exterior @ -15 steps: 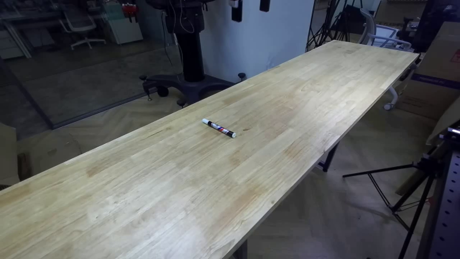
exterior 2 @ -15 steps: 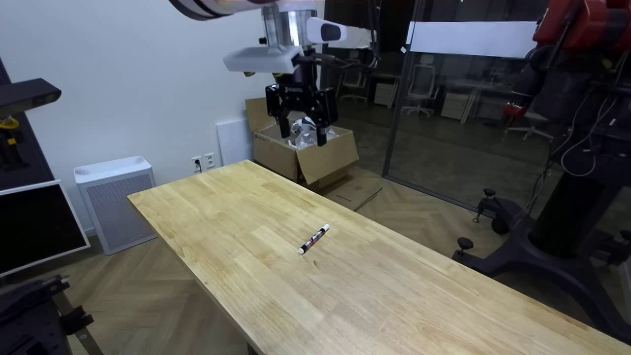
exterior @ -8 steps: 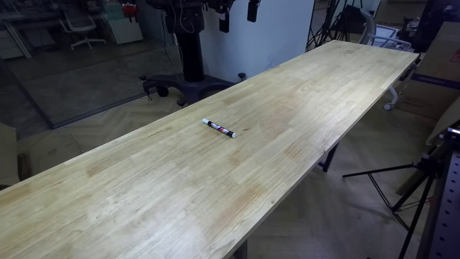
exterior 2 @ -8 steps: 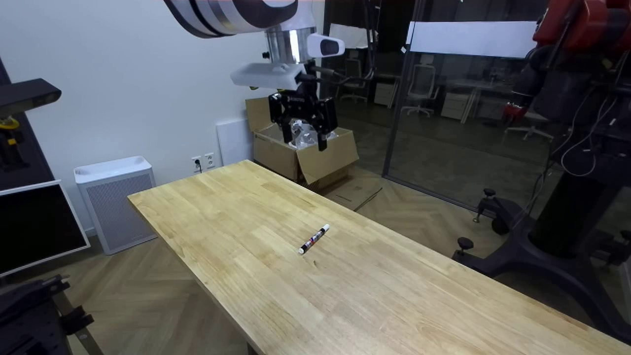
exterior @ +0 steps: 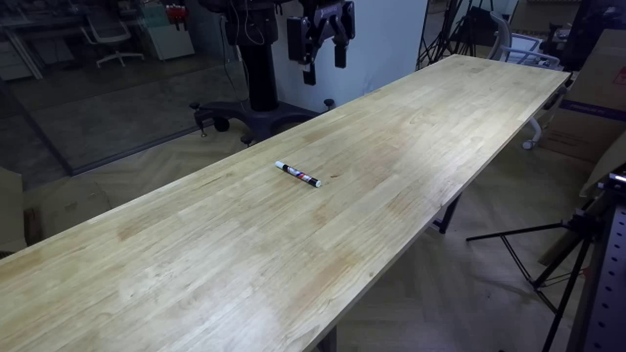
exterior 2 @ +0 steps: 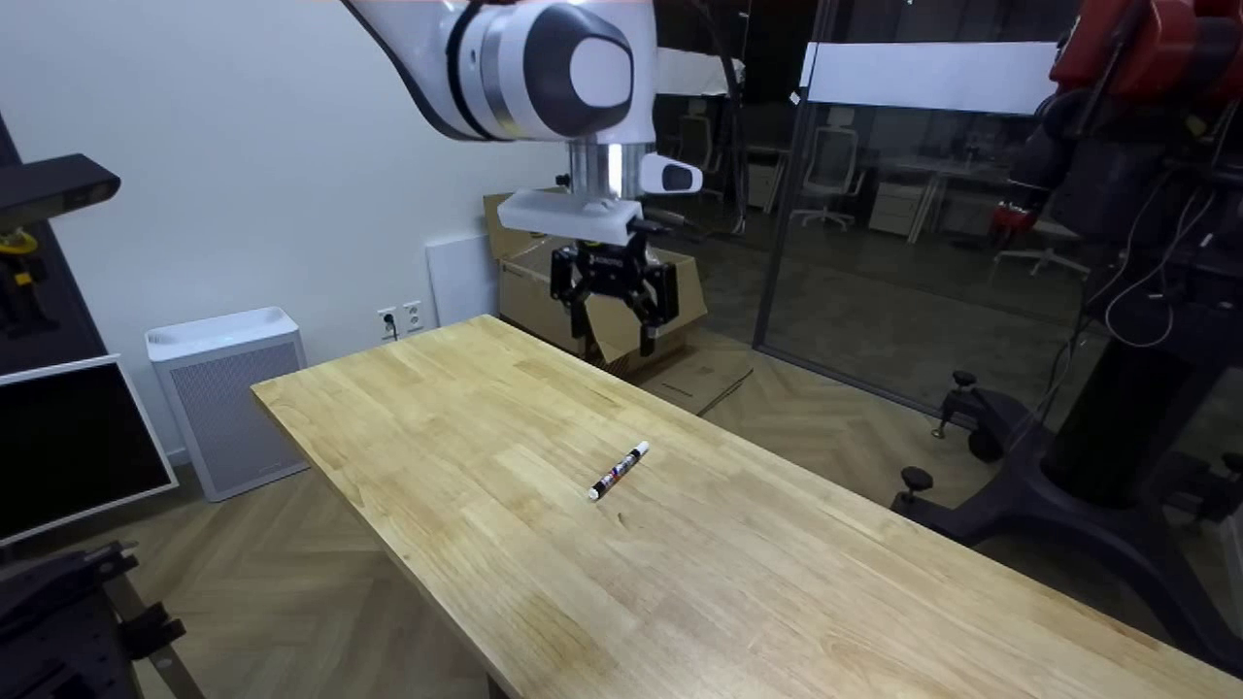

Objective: Slightly move the marker to the bottom of the table

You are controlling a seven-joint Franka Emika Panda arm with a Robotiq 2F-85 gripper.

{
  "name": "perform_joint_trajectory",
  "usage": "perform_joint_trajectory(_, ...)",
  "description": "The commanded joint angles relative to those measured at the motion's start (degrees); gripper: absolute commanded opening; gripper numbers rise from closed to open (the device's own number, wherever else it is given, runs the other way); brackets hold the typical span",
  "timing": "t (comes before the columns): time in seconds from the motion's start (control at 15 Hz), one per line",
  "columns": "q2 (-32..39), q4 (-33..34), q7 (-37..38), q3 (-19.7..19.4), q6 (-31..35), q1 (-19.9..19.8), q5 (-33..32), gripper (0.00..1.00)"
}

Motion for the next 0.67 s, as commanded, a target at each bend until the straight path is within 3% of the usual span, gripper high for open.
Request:
perform_joint_trajectory(0.0, 10.5, 11.5, -1.9, -0.1, -2.9, -0.6, 0.0, 1.00)
perform_joint_trajectory(0.2, 17.8, 18.7, -2.3, 1.8, -1.2, -0.7, 2.7, 1.00)
perform_joint_trajectory(0.47, 26.3, 27.9, -3.5, 5.0, -4.4, -0.3, 6.7, 1.00)
perform_joint_trajectory(0.53, 27.3, 29.1, -3.0, 5.3, -5.6, 0.0, 7.2, 1.00)
perform_joint_trajectory(0.6, 23.7, 23.2, -2.8, 4.3, -2.3, 0.2, 6.1, 1.00)
